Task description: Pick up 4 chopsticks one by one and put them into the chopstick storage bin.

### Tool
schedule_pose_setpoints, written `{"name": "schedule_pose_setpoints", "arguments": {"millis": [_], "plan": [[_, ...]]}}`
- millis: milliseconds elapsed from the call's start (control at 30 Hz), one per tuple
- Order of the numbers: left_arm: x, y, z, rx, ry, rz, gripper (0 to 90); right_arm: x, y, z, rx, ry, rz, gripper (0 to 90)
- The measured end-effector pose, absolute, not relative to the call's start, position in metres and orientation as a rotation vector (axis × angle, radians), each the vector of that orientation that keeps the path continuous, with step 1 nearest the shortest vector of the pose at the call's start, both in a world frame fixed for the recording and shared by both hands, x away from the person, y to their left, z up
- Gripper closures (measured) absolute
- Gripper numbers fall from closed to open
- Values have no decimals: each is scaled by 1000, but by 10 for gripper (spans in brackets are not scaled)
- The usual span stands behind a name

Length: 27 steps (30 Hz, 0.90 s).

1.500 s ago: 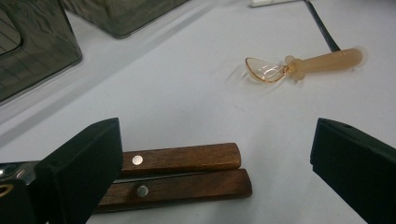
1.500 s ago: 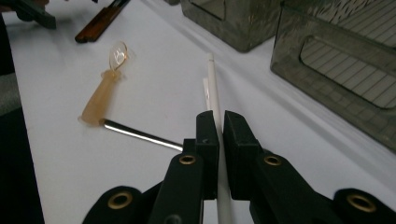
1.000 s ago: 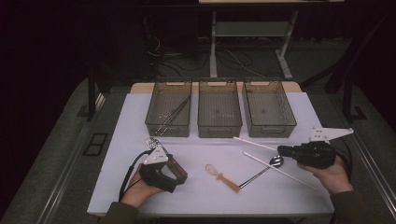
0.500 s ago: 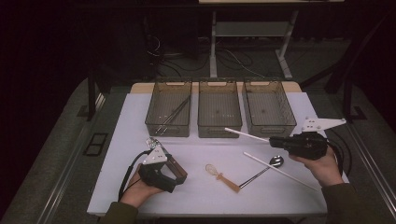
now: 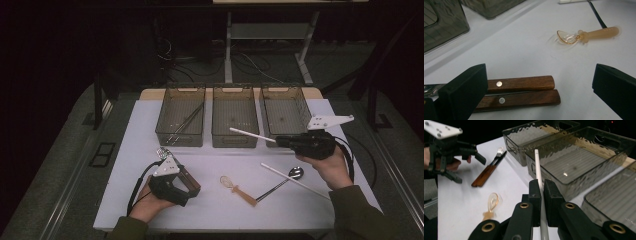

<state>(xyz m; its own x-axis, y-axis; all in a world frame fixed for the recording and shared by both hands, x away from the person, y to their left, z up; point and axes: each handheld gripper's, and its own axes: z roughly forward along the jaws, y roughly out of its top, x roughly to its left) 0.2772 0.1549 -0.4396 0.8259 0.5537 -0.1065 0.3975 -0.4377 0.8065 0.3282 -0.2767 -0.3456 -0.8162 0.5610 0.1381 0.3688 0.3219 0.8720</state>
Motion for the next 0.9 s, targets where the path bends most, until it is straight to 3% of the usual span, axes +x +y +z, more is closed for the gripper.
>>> {"name": "schedule_pose_setpoints", "arguments": {"millis": [900], "plan": [[278,156,-440,2088,708,222,0,389,-204,-336,935,2347,1484,850]]}}
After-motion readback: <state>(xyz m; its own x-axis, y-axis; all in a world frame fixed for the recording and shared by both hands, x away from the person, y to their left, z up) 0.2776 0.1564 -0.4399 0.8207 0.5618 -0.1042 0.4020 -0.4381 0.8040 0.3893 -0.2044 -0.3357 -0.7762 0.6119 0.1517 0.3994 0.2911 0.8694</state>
